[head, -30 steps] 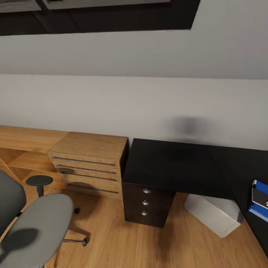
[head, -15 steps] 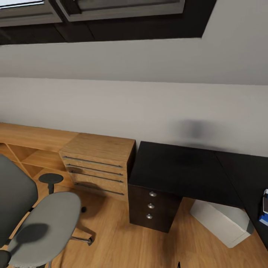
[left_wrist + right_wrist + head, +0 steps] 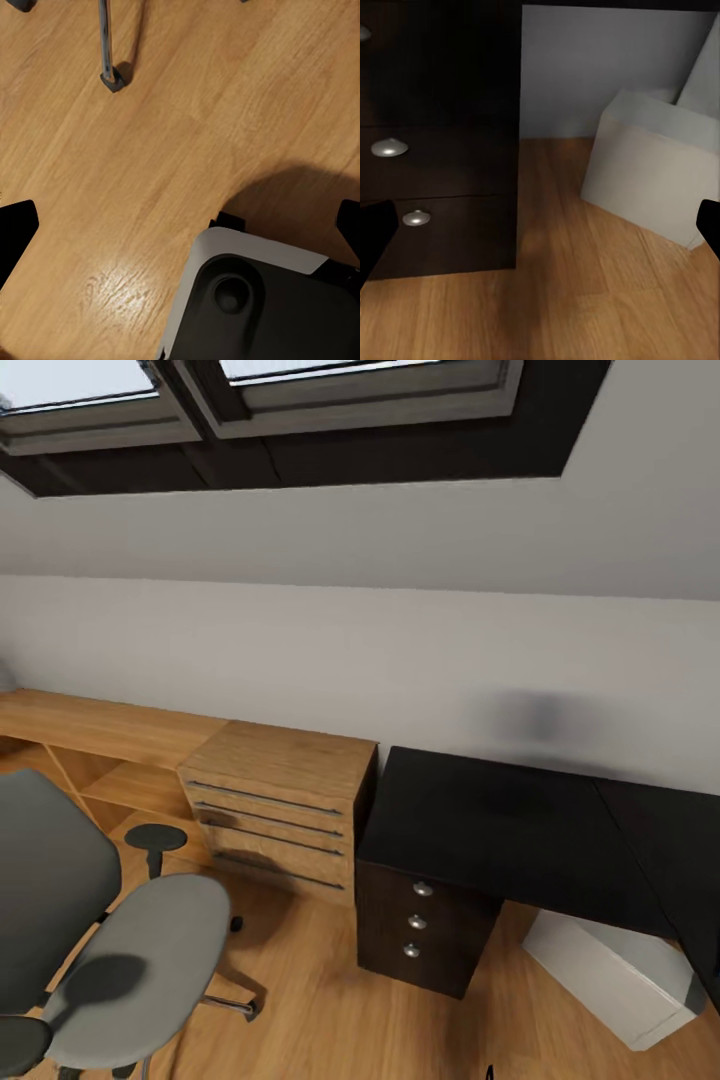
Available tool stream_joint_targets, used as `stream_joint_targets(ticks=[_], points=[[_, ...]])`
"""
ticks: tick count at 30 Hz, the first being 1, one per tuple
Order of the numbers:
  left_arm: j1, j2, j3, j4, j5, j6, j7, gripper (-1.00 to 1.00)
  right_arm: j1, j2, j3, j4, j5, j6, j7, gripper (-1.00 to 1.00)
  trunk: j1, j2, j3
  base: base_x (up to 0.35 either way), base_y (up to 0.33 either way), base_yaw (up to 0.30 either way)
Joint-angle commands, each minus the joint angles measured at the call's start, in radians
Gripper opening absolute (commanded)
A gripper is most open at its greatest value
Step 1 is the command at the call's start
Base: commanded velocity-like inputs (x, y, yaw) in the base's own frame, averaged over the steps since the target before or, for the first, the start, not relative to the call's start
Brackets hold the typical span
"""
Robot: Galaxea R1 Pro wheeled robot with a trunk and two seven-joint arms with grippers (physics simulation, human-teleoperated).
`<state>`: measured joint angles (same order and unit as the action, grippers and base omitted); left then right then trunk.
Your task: In the bedroom, organize the workspace by keeping the computer under the desk, ensuring the monitor is on the desk, placing the keyboard on the desk next to the monitor, placing the mouse on the desk next to the keyboard, moving the folder from the swivel chair onto the desk next to the mouse, stacking the notebook on top of the folder with the pen on top of the notebook, and positioning the swivel chair next to the desk.
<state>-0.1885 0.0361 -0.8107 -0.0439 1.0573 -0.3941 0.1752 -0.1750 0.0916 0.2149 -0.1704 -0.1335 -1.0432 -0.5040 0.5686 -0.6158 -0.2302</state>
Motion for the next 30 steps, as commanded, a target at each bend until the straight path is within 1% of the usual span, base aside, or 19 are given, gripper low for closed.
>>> stream_joint_targets(ticks=[1, 16, 26, 30], points=[[0.0, 0.001, -0.009, 0.0, 0.002, 0.0, 0.009, 1.0, -0.001, -0.001, 0.009, 0.0, -0.01, -0.004, -0.003, 1.0, 0.0, -0.001, -0.001, 0.0, 0.0, 0.047], [0.0, -0.001, -0.01, 0.004, 0.001, 0.0, 0.007, 1.0, -0.001, -0.006, 0.012, 0.002, -0.01, -0.004, 0.012, 1.0, 0.0, -0.001, 0.001, 0.0, 0.0, 0.017], [0.0, -0.001, -0.01, 0.004, 0.001, 0.0, 0.007, 1.0, -0.001, -0.006, 0.012, 0.003, -0.011, -0.004, 0.013, 1.0, 0.0, -0.001, 0.001, -0.002, 0.0, 0.235], [0.0, -0.001, -0.009, 0.004, 0.002, -0.001, 0.008, 1.0, -0.001, -0.006, 0.012, 0.003, -0.01, -0.004, 0.013, 1.0, 0.0, -0.001, 0.001, -0.098, 0.008, 0.272]])
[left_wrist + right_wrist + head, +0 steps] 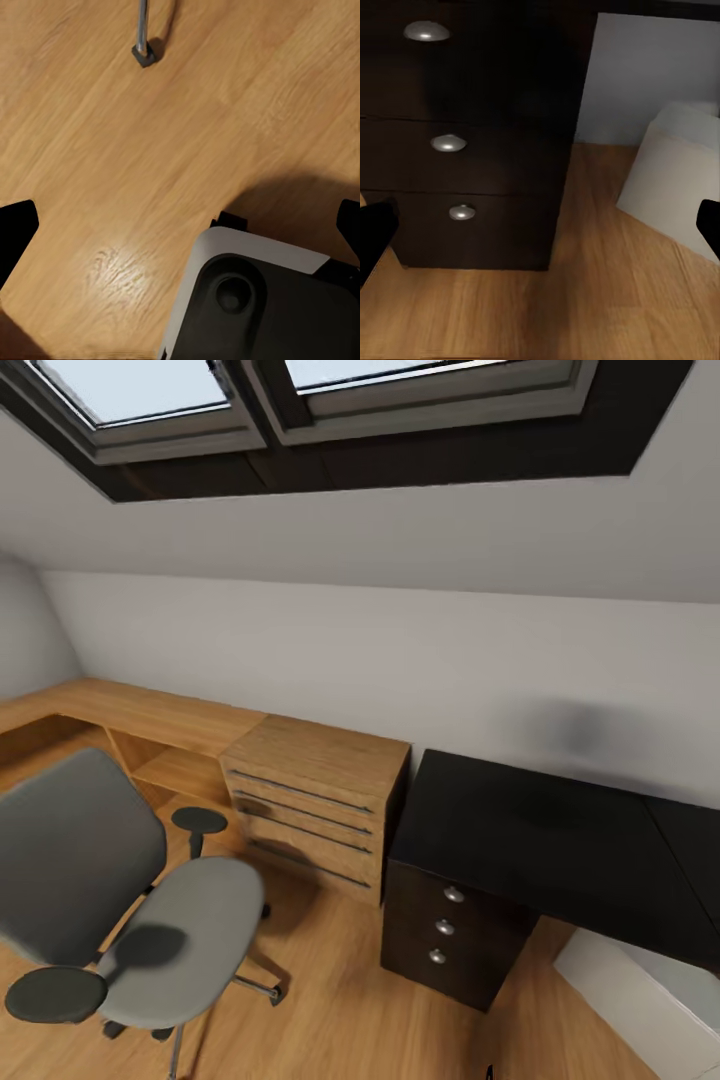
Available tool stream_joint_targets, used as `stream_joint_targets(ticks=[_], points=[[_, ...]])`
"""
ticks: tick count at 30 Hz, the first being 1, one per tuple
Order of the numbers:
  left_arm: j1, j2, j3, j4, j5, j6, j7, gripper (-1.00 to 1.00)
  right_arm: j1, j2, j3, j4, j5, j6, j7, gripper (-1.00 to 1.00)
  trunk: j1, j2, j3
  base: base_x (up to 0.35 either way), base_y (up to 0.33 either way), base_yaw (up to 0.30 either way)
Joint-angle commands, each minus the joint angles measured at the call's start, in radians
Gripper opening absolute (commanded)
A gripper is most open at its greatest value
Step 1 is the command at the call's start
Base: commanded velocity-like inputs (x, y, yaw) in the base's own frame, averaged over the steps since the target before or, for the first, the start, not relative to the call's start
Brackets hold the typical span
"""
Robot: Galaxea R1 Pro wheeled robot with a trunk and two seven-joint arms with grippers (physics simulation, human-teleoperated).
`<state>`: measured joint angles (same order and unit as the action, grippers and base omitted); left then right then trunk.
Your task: In the bedroom, organize the workspace by keeping the computer under the desk, ensuring the monitor is on the desk, placing the keyboard on the desk next to the monitor, placing the mouse on the desk next to the keyboard, moving the folder from the swivel chair onto the desk next to the mouse, stacking the notebook on top of the folder with the pen on top of the notebook, and positioning the swivel chair next to the desk.
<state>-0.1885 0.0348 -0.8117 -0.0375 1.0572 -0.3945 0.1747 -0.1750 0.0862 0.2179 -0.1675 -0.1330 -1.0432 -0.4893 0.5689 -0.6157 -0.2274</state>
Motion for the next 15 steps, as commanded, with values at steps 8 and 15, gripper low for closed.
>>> stream_joint_targets(ticks=[8, 15], points=[[0.0, 0.003, -0.006, -0.002, 0.003, -0.003, 0.009, 1.0, -0.001, -0.001, 0.018, 0.047, 0.001, -0.004, 0.001, 1.0, 0.0, -0.001, -0.002, -0.157, 0.023, 0.278], [0.0, 0.003, -0.006, -0.002, 0.003, -0.003, 0.011, 1.0, 0.0, -0.003, 0.07, 0.058, 0.06, -0.004, 0.007, 1.0, 0.0, -0.001, -0.002, -0.005, 0.0, 0.285]])
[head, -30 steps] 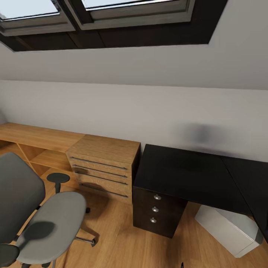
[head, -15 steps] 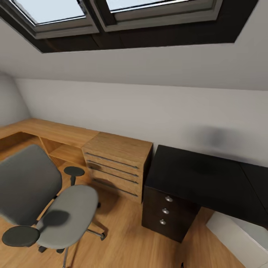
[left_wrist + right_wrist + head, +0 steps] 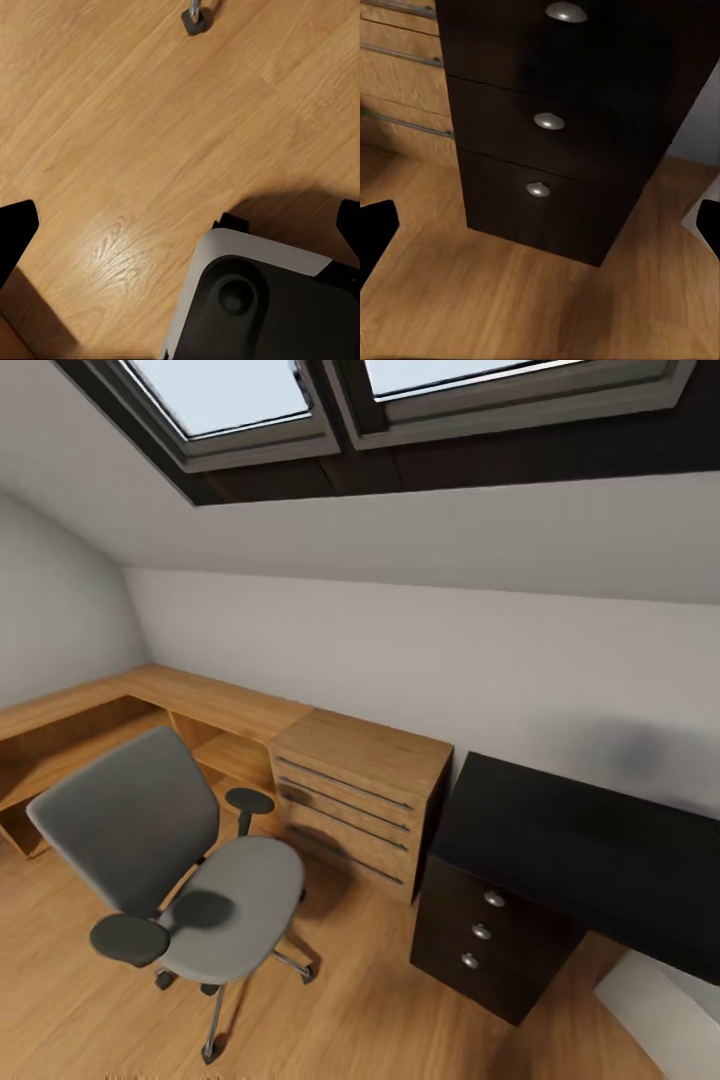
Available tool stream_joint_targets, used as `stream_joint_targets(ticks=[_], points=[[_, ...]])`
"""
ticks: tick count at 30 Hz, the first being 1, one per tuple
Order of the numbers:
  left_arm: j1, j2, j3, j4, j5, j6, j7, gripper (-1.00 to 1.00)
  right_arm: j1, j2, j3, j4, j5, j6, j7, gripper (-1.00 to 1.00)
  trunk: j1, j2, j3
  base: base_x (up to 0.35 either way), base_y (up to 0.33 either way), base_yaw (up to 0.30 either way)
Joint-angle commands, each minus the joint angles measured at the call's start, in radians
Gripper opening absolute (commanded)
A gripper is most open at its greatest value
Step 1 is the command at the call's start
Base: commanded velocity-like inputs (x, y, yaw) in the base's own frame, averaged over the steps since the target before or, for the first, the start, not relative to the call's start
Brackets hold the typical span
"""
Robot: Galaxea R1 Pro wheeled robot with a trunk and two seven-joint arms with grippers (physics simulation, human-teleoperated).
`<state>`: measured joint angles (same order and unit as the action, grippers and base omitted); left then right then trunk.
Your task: In the bedroom, organize the workspace by keeping the computer under the desk, ensuring the monitor is on the desk, placing the keyboard on the desk next to the monitor, placing the mouse on the desk next to the keyboard, moving the folder from the swivel chair onto the desk next to the mouse, stacking the notebook on top of the folder with the pen on top of the notebook, and positioning the swivel chair next to the desk.
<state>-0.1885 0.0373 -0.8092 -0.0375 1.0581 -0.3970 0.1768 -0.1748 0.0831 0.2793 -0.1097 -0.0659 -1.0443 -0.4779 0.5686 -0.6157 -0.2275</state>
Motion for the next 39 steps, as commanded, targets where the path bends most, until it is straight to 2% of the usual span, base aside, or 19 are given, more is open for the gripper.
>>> stream_joint_targets(ticks=[1, 13, 21, 26, 31, 36, 39], points=[[0.0, 0.001, -0.008, -0.002, 0.002, 0.0, 0.009, 1.0, 0.0, 0.0, 0.01, 0.0, -0.005, -0.003, -0.004, 1.0, 0.0, -0.001, -0.002, 0.0, 0.0, 0.286], [0.0, 0.0, -0.008, -0.001, 0.002, 0.0, 0.009, 1.0, -0.001, 0.0, 0.012, 0.001, 0.004, 0.156, 0.002, 1.0, 0.0, -0.001, -0.002, 0.0, 0.0, 0.286], [0.0, 0.0, -0.008, -0.001, 0.002, 0.0, 0.009, 1.0, -0.001, -0.001, 0.012, 0.0, 0.004, 0.204, 0.01, 1.0, 0.0, -0.001, -0.002, 0.0, 0.0, 0.286], [0.0, -0.002, -0.009, -0.001, 0.002, 0.002, 0.008, 1.0, -0.001, -0.007, 0.01, -0.001, 0.002, 0.229, 0.051, 1.0, 0.0, -0.001, -0.002, 0.0, 0.0, 0.286], [0.0, -0.005, -0.011, -0.001, -0.002, 0.0, 0.004, 1.0, -0.001, -0.015, 0.008, -0.001, -0.002, 0.232, 0.125, 1.0, 0.0, -0.001, -0.002, 0.0, 0.0, 0.286], [0.0, -0.007, -0.011, -0.001, -0.003, -0.036, 0.004, 1.0, -0.001, -0.041, 0.008, 0.0, -0.003, 0.233, 0.142, 1.0, 0.0, -0.001, -0.002, 0.0, 0.0, 0.286], [0.001, -0.008, -0.011, -0.001, -0.003, -0.107, 0.004, 1.0, -0.001, -0.056, 0.007, 0.0, -0.003, 0.232, 0.144, 1.0, 0.0, -0.001, -0.002, 0.0, 0.0, 0.284]])
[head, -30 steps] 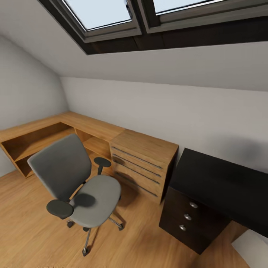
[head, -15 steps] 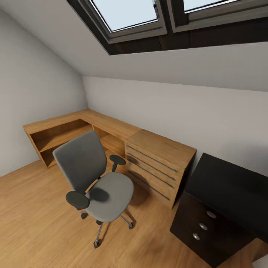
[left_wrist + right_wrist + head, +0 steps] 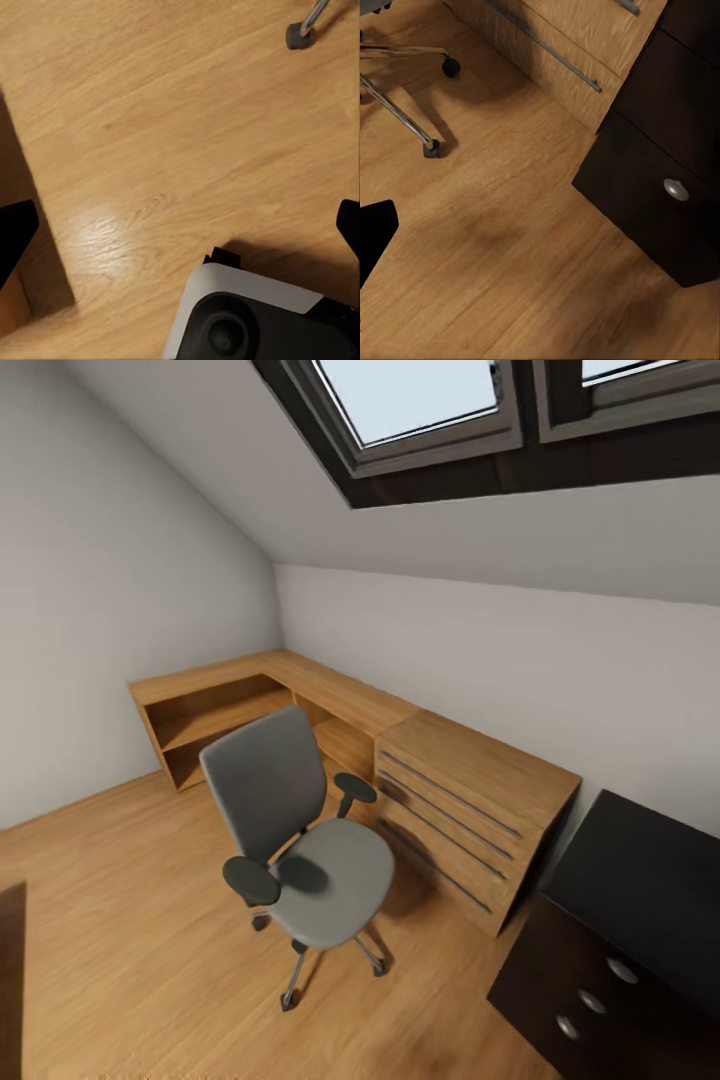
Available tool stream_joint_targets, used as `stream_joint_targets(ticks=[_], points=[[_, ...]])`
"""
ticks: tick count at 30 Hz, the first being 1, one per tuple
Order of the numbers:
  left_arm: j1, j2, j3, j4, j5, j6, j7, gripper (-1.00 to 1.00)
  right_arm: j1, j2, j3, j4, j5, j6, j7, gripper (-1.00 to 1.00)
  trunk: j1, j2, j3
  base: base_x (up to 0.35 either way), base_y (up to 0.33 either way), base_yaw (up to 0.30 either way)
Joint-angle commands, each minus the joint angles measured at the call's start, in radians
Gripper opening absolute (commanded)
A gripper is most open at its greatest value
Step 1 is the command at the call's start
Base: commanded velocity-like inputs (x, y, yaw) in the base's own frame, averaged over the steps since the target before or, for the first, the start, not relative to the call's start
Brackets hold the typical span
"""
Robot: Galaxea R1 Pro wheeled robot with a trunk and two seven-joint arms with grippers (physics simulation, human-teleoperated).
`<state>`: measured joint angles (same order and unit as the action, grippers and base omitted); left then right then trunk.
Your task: In the bedroom, organize the workspace by keeping the computer under the desk, ensuring the monitor is on the desk, placing the keyboard on the desk next to the monitor, placing the mouse on the desk next to the keyboard, moving the folder from the swivel chair onto the desk next to the mouse, stacking the notebook on top of the folder with the pen on top of the notebook, and positioning the swivel chair next to the desk.
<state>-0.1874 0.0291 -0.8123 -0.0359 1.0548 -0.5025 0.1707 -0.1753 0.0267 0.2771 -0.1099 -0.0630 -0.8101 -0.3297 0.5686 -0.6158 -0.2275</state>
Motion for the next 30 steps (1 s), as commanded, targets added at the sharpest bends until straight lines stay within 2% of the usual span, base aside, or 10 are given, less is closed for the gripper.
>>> stream_joint_targets(ticks=[1, 4, 9, 13, 15, 17, 19, 24, 27, 30], points=[[0.004, 0.0, -0.008, -0.002, 0.001, -0.045, 0.01, 1.0, -0.001, -0.005, 0.009, 0.001, -0.006, -0.003, -0.004, 1.0, 0.0, -0.001, -0.001, 0.0, 0.0, 0.282], [0.026, -0.001, -0.009, -0.002, 0.001, -0.154, 0.01, 1.0, -0.001, -0.01, 0.01, 0.001, -0.005, -0.008, -0.003, 1.0, 0.0, -0.001, -0.001, 0.0, 0.0, 0.281], [0.052, -0.017, -0.009, -0.001, 0.002, -0.288, 0.016, 1.0, -0.001, -0.009, 0.013, 0.001, -0.002, -0.019, -0.002, 1.0, 0.0, -0.001, -0.001, 0.0, 0.0, 0.281], [0.057, -0.027, -0.008, -0.001, 0.002, -0.355, 0.018, 1.0, 0.0, -0.007, 0.014, 0.005, 0.0, -0.033, -0.002, 1.0, 0.0, -0.001, -0.001, 0.0, 0.0, 0.281], [0.062, -0.042, -0.008, -0.001, 0.002, -0.416, 0.021, 1.0, 0.0, -0.005, 0.016, 0.02, 0.001, -0.048, -0.001, 1.0, 0.0, -0.001, -0.001, 0.0, 0.0, 0.281], [0.065, -0.053, -0.008, -0.001, 0.003, -0.446, 0.022, 1.0, -0.001, -0.003, 0.017, 0.031, 0.001, -0.058, -0.001, 1.0, 0.0, -0.001, -0.001, 0.0, 0.0, 0.281], [0.068, -0.062, -0.007, -0.001, 0.004, -0.466, 0.023, 1.0, -0.001, 0.002, 0.017, 0.04, 0.001, -0.065, 0.0, 1.0, 0.0, -0.001, -0.001, 0.0, 0.0, 0.282], [0.069, -0.06, -0.005, 0.008, 0.004, -0.468, 0.015, 1.0, -0.001, 0.021, 0.016, 0.044, 0.001, -0.069, 0.0, 1.0, 0.0, -0.001, -0.001, 0.0, 0.0, 0.283], [0.07, -0.06, -0.006, 0.011, 0.003, -0.456, 0.013, 1.0, 0.0, 0.024, 0.017, 0.049, 0.002, -0.069, 0.0, 1.0, 0.0, -0.001, -0.001, 0.0, 0.0, 0.284], [0.072, -0.06, -0.006, 0.013, 0.003, -0.411, 0.012, 1.0, 0.0, 0.025, 0.017, 0.052, 0.002, -0.069, 0.0, 1.0, 0.0, -0.001, -0.001, 0.0, 0.0, 0.285]])
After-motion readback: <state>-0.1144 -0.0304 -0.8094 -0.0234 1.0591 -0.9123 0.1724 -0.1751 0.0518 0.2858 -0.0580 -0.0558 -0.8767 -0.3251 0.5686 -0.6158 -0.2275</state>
